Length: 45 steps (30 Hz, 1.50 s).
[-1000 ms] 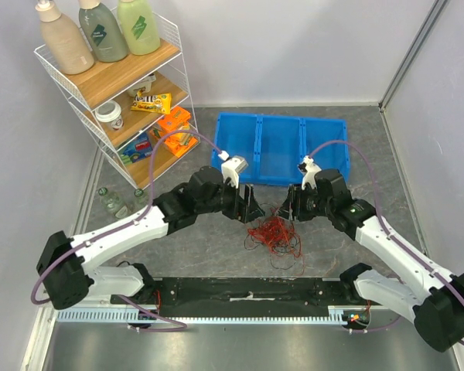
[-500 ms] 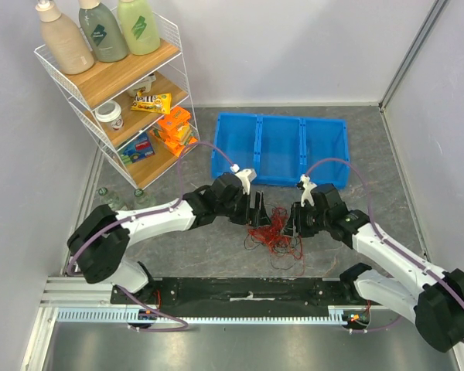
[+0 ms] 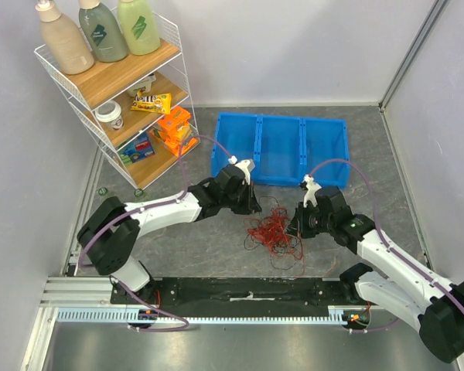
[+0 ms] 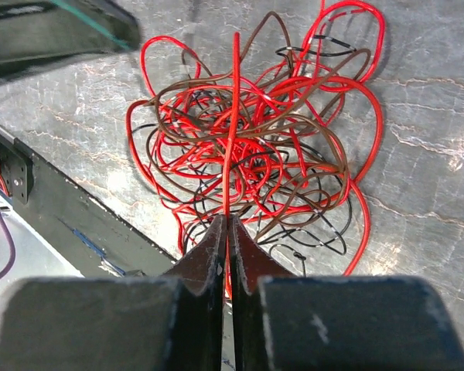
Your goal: Untangle the cables
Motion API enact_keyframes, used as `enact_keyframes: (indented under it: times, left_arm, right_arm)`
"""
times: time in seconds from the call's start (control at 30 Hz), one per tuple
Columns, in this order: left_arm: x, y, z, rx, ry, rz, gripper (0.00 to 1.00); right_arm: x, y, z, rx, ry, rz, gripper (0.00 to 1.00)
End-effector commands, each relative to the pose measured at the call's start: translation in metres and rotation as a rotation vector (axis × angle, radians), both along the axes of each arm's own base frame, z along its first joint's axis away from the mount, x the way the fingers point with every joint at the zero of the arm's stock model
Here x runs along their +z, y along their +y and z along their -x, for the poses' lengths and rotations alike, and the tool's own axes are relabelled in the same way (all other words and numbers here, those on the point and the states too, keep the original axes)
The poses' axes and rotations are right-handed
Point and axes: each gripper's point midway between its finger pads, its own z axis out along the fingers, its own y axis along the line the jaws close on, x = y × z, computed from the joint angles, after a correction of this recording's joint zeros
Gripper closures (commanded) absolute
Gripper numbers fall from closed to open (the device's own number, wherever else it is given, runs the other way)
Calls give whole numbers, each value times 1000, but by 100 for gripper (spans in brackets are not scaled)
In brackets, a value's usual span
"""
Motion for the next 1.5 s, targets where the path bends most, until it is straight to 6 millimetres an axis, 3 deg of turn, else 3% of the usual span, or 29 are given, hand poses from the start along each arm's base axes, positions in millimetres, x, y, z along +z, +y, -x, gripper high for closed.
enact_keyframes:
  times: [0.0, 0.03, 0.17, 0.23, 0.4, 0.5, 0.6, 0.63, 0.73, 0.83, 0.97, 1.03, 1.17, 1.23, 1.3, 1.37, 1.47]
  left_arm:
    - [76, 19, -17, 80, -208, 45, 98]
    - [93, 27, -16, 89, -249, 53, 98]
    - [192, 63, 0, 92, -483, 151, 98]
    - [244, 81, 16, 67, -598, 213, 98]
    - [346, 120, 58, 2, -814, 326, 98]
    - [398, 137, 80, -18, -924, 422, 99]
    - [429, 143, 90, -24, -974, 492, 98]
    - [430, 139, 89, -25, -960, 502, 98]
    - [420, 119, 80, -60, -888, 479, 98]
    - [417, 112, 75, -67, -863, 466, 99]
    - [409, 108, 70, -52, -826, 464, 99]
    - [393, 102, 69, -64, -777, 444, 98]
    - [350, 97, 63, -69, -682, 348, 98]
    - [326, 98, 61, -67, -647, 305, 99]
    - [308, 97, 61, -70, -619, 290, 98]
    - [293, 92, 62, -88, -585, 289, 98]
    - [279, 80, 65, -129, -530, 297, 98]
  right_arm:
    - [-1, -5, -8, -60, -25, 13, 95]
    - [-5, -9, -10, -93, -20, 33, 100]
    - [-11, -32, -21, -290, -35, 72, 100]
    - [-8, -37, -26, -348, -60, 62, 100]
    - [-6, -45, -34, -387, -92, 101, 100]
    - [-4, -52, -38, -411, -127, 122, 100]
    - [0, -50, -39, -360, -161, 134, 100]
    - [5, -39, -38, -269, -182, 116, 97]
    - [32, 2, -28, 32, -231, 6, 67]
    - [67, 35, -20, 178, -298, -87, 45]
    - [108, 69, -15, 263, -396, -151, 34]
    - [130, 68, -20, 247, -469, -117, 31]
    - [164, 17, -47, 59, -612, 102, 16]
    - [173, 6, -47, 67, -642, 162, 14]
    - [176, 10, -41, 135, -644, 168, 14]
    - [186, 26, -30, 239, -663, 98, 13]
    - [222, 46, -15, 317, -758, -67, 13]
